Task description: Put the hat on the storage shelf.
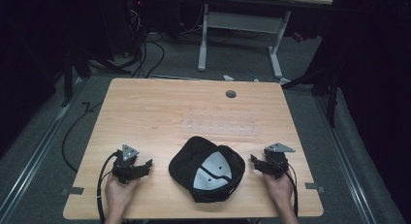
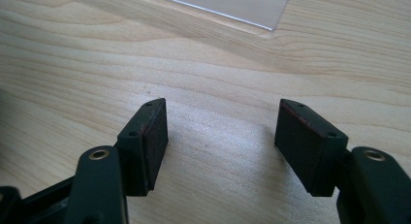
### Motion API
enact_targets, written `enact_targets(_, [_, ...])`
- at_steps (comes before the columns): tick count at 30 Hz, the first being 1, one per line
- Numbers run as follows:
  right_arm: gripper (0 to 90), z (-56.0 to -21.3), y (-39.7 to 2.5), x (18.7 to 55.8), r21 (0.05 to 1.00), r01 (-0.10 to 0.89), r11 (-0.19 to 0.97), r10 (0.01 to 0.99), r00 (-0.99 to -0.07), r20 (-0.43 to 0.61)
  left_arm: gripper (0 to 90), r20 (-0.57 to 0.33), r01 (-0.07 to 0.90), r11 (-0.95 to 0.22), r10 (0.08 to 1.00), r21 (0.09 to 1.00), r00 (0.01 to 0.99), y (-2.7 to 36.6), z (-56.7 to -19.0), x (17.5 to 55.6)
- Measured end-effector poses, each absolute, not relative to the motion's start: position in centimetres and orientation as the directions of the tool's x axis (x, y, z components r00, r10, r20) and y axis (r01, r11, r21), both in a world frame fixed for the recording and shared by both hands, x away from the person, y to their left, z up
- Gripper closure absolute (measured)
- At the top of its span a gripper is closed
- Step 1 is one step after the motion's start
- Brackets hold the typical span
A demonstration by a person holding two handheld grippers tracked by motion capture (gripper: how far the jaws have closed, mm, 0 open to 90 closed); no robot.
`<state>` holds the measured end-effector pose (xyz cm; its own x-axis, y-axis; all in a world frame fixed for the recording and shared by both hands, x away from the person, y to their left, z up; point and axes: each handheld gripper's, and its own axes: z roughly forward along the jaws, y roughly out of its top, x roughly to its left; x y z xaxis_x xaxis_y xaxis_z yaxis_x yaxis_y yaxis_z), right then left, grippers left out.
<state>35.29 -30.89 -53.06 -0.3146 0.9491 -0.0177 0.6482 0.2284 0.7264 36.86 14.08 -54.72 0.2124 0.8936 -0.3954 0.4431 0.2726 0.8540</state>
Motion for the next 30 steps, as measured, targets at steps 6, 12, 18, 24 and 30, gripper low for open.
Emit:
enact_targets(6, [36.7, -53.06, -30.89, 35.3, 0.726, 0.648, 0.228, 0.949, -0.315, -0.018, 28.9, -0.397, 0.443, 0.274, 0.893, 0.853, 0.211, 14.07, -54.72, 36.86])
enact_targets(12, [36.7, -53.06, -30.9, 35.3, 0.727, 0.648, 0.228, 0.949, -0.315, -0.017, 28.9, -0.397, 0.444, 0.274, 0.894, 0.853, 0.21, 14.09, -54.72, 36.85])
enact_targets(18, [36.7, -53.06, -30.87, 35.3, 0.726, 0.649, 0.226, 0.95, -0.312, -0.017, 28.9, -0.398, 0.444, 0.277, 0.893, 0.852, 0.209, 14.07, -54.71, 36.86])
enact_targets(24, [37.0, -53.06, -30.84, 35.3, 0.727, 0.649, 0.225, 0.951, -0.309, -0.018, 28.9, -0.398, 0.444, 0.277, 0.893, 0.852, 0.209, 14.07, -54.71, 36.86])
enact_targets(30, [40.8, -52.86, -31.21, 35.13, 0.728, 0.66, 0.186, 0.953, -0.303, 0.03, 28.9, -0.398, 0.444, 0.276, 0.893, 0.852, 0.209, 14.07, -54.71, 36.86])
